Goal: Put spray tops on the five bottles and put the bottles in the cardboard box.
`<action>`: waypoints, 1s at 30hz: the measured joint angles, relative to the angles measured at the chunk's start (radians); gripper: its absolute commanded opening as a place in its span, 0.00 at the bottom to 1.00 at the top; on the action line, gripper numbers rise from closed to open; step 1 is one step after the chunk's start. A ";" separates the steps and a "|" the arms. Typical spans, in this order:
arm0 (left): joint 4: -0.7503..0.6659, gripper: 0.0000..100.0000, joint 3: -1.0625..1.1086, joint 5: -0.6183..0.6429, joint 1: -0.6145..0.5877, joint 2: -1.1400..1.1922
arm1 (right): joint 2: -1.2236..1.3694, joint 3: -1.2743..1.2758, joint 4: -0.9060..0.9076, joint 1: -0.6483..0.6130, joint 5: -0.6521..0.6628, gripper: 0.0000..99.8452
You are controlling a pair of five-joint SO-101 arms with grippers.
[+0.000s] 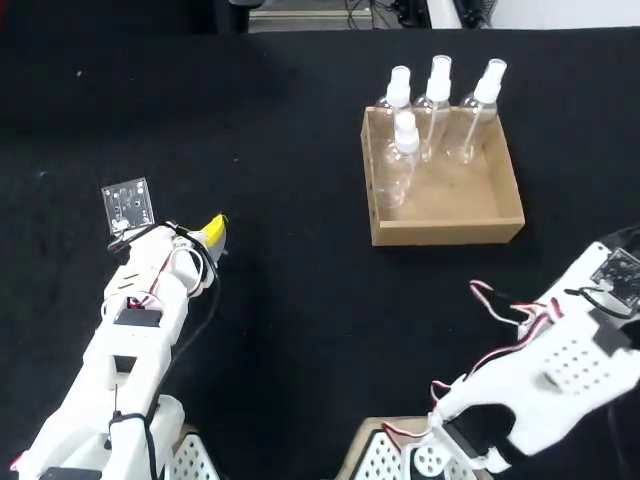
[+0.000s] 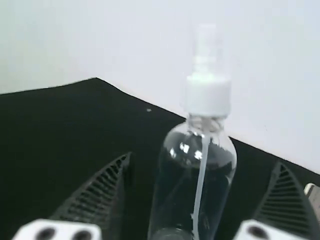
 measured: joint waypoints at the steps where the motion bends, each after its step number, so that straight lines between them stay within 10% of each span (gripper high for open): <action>1: 0.000 0.24 0.000 0.000 0.000 0.000 | -0.049 0.029 0.023 0.000 0.000 0.35; 17: 0.000 0.24 0.000 0.000 0.000 0.000 | -0.895 0.138 0.945 0.057 0.002 0.35; 30: 0.000 0.24 0.000 0.000 0.000 0.000 | -0.761 -0.296 1.669 0.057 0.084 0.35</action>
